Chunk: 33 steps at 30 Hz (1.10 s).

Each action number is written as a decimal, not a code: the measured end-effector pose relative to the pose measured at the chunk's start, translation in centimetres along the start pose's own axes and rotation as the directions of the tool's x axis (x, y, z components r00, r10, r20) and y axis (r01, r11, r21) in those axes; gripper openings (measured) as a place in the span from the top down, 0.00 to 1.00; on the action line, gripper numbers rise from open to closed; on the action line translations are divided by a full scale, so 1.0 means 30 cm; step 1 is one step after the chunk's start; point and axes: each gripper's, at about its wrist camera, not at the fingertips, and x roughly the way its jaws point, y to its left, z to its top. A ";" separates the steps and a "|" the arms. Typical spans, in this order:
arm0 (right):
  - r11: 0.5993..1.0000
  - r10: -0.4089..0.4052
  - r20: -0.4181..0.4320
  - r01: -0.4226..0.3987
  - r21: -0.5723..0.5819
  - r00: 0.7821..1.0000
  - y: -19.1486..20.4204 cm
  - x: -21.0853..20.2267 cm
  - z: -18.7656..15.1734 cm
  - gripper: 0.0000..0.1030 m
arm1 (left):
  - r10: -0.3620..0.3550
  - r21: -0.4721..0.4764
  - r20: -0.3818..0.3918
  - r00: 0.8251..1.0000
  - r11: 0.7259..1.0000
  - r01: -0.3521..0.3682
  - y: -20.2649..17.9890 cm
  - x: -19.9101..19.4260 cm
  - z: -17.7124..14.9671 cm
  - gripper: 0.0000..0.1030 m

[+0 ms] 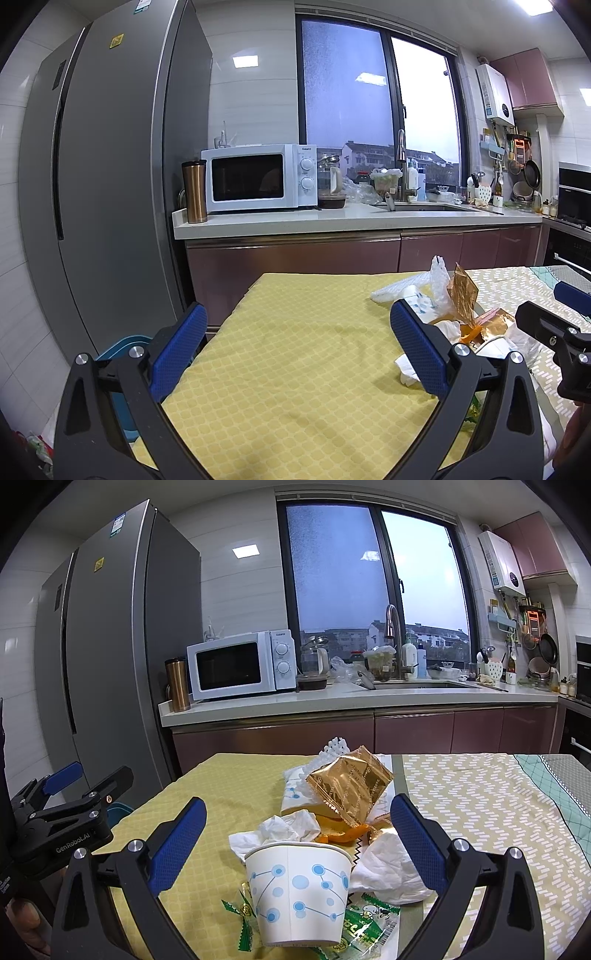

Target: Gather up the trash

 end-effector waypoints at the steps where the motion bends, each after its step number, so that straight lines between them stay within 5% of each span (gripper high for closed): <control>1: 1.000 0.001 -0.001 -0.001 0.001 1.000 -0.002 0.001 0.002 0.06 | 0.001 0.000 0.000 1.000 1.000 -0.001 0.000 0.000 0.000 0.05; 33: 1.000 -0.007 -0.026 0.008 0.027 1.000 -0.053 0.017 -0.018 0.06 | -0.067 0.026 -0.043 0.997 0.997 0.068 -0.051 0.028 -0.021 0.05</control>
